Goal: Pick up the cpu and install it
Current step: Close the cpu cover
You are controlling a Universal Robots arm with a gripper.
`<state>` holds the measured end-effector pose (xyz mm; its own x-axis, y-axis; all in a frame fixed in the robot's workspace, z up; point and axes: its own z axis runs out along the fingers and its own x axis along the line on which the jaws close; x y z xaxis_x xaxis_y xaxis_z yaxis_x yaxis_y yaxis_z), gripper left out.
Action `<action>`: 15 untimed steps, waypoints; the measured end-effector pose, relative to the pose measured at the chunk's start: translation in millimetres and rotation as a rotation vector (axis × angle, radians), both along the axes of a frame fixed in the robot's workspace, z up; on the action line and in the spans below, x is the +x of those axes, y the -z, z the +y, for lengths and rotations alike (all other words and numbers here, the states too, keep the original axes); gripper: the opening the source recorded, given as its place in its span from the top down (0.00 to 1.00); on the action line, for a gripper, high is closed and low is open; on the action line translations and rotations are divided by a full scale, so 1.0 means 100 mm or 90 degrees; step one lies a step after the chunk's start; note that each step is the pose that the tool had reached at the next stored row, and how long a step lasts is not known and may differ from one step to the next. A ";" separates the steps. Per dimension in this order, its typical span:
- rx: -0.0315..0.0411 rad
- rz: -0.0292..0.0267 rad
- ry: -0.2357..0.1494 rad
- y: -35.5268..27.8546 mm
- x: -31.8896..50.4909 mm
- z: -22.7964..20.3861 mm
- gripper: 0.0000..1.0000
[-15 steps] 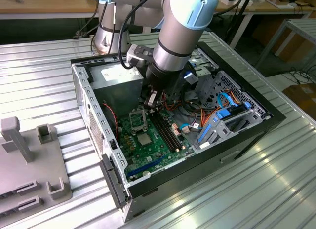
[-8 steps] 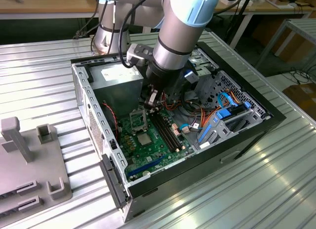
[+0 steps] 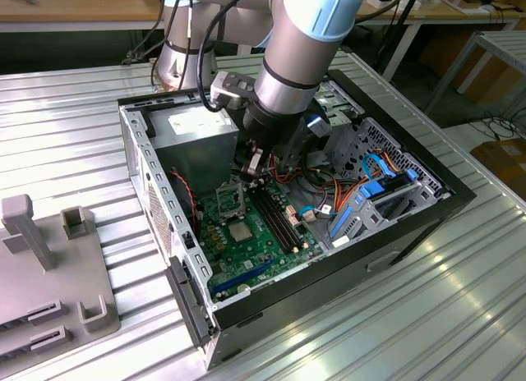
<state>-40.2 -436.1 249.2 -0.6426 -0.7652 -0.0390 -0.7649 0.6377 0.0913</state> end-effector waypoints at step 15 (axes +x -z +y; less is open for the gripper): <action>-0.0052 0.0000 -0.020 -0.048 -0.009 -0.017 0.89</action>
<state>-41.1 -437.8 254.1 -0.6183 -0.7853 -0.0327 -0.7845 0.6141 0.0861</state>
